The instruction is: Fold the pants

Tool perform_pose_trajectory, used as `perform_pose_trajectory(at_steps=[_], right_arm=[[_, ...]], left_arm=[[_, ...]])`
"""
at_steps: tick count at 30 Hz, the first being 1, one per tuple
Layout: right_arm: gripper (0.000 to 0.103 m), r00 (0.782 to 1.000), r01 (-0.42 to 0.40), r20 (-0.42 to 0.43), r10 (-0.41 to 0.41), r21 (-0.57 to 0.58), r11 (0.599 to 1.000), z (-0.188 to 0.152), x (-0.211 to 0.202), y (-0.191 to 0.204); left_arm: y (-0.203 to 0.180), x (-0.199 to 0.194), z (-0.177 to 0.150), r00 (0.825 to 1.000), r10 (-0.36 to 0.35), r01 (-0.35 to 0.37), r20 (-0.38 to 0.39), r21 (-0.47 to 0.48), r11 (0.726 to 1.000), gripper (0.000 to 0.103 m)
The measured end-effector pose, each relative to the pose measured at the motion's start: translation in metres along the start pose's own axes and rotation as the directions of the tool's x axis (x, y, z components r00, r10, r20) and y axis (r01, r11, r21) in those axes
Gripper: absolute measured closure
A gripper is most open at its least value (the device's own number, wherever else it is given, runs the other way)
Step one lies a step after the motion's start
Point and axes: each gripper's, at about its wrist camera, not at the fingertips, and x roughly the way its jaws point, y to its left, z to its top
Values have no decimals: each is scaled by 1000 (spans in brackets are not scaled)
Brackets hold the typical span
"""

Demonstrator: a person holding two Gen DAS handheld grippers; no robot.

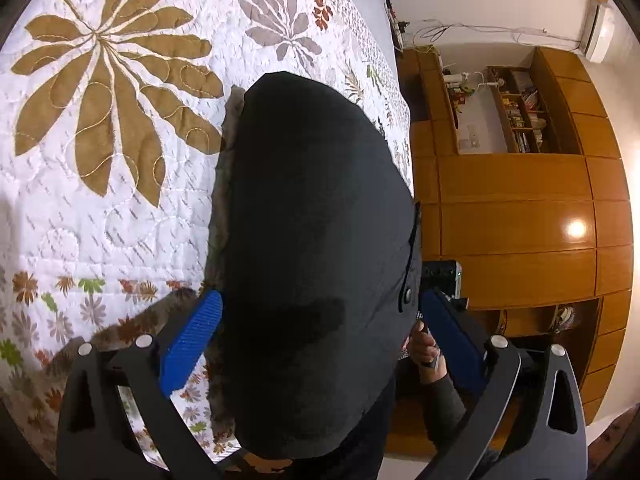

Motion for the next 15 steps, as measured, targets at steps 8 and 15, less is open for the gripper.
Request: perform_pose_trajectory(at_steps=[8, 15], right_arm=[[4, 1000, -26, -10, 26, -7, 1000, 9, 1, 0], [4, 999, -29, -25, 28, -13, 999, 14, 8, -5]], left_arm=[[-3, 30, 5, 994, 25, -19, -106, 54, 998, 3], [-4, 40, 7, 992, 40, -33, -122, 54, 998, 3]])
